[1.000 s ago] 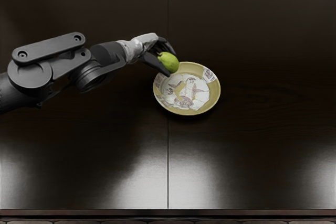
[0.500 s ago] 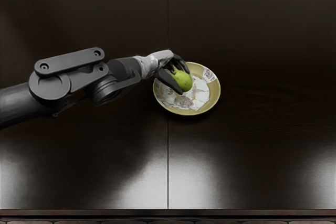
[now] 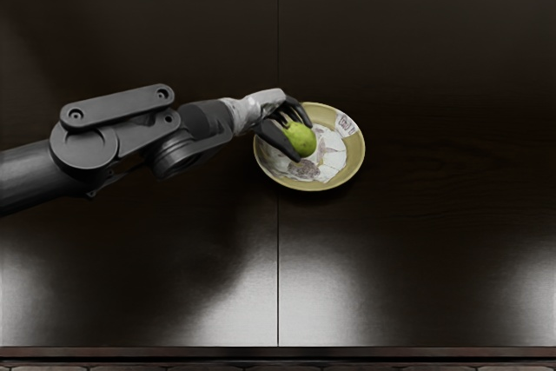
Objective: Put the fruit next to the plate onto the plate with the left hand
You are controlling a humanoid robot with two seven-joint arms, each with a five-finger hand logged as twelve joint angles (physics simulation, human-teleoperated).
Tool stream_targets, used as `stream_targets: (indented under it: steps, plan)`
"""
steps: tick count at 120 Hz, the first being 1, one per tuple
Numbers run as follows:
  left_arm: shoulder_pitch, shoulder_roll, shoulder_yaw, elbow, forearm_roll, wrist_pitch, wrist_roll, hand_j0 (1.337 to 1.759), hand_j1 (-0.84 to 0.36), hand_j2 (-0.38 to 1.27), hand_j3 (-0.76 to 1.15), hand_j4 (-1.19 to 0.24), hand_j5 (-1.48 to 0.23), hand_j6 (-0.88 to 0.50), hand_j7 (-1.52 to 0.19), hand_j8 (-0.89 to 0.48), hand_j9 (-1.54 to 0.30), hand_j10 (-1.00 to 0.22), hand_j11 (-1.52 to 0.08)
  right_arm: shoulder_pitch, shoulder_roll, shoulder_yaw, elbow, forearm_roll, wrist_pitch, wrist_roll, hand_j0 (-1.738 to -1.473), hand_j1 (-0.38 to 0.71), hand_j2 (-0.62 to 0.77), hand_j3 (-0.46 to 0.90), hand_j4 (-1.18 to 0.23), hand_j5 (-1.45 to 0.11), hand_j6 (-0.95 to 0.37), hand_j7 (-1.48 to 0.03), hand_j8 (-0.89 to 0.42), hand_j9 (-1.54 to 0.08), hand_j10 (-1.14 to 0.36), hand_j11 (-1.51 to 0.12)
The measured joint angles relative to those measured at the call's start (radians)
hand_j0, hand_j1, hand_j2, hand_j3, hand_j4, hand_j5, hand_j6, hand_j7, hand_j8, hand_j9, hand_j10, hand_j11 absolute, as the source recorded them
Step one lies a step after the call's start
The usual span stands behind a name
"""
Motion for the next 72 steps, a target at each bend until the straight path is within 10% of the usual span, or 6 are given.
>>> stream_targets:
  steps: [72]
  plan:
    - [-0.026, 0.003, -0.007, 0.001, 0.001, 0.004, -0.001, 1.658, 0.11, 0.05, 0.0, -0.2, -0.26, -0.19, -0.26, -0.2, -0.26, -0.2, -0.26, 0.0, 0.0, 0.0, 0.0, 0.0, 0.0, 0.0, -1.658, -0.33, 0.0, 0.0, -0.02, -0.02, -0.02, -0.02, -0.02, -0.02, -0.02, -0.02]
